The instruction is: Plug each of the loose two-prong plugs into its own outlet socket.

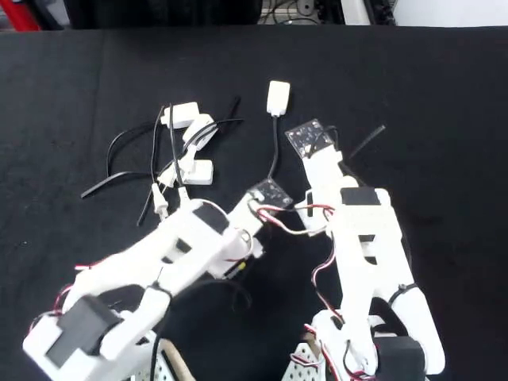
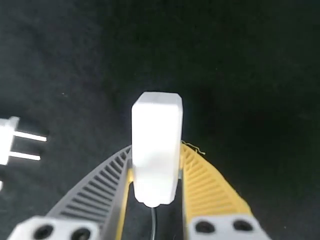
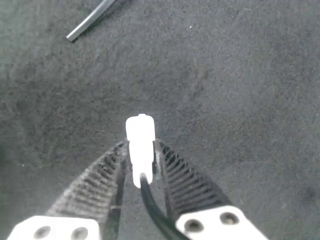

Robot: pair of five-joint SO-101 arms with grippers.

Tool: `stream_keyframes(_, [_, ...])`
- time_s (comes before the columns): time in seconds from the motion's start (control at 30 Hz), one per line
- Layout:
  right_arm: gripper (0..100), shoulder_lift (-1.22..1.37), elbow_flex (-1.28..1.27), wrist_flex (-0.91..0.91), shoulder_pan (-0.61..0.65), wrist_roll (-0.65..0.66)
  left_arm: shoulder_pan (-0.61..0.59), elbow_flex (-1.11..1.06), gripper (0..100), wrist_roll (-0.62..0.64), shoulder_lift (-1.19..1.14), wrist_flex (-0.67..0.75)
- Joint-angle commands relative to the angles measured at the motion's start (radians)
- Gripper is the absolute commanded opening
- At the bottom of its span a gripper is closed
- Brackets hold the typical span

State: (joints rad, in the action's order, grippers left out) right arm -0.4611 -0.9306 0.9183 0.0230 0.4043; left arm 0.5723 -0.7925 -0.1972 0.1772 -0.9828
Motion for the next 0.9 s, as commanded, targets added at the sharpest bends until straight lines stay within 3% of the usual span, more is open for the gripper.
stream_keyframes(0.0, [1.1, 0.008, 0.022, 0.000, -0.015, 0.000, -0.071, 0.076, 3, 0.014, -0.052, 0.018])
stream_keyframes(0.17, [1.1, 0.008, 0.022, 0.000, -0.015, 0.000, -0.113, 0.105, 4, 0.012, -0.081, 0.014])
stream_keyframes(0.43, [1.1, 0.008, 0.022, 0.000, -0.015, 0.002, -0.117, 0.099, 21, 0.012, -0.074, 0.012])
stream_keyframes(0.87, [1.1, 0.008, 0.022, 0.002, -0.015, 0.005, -0.177, 0.151, 21, -0.049, -0.072, -0.060])
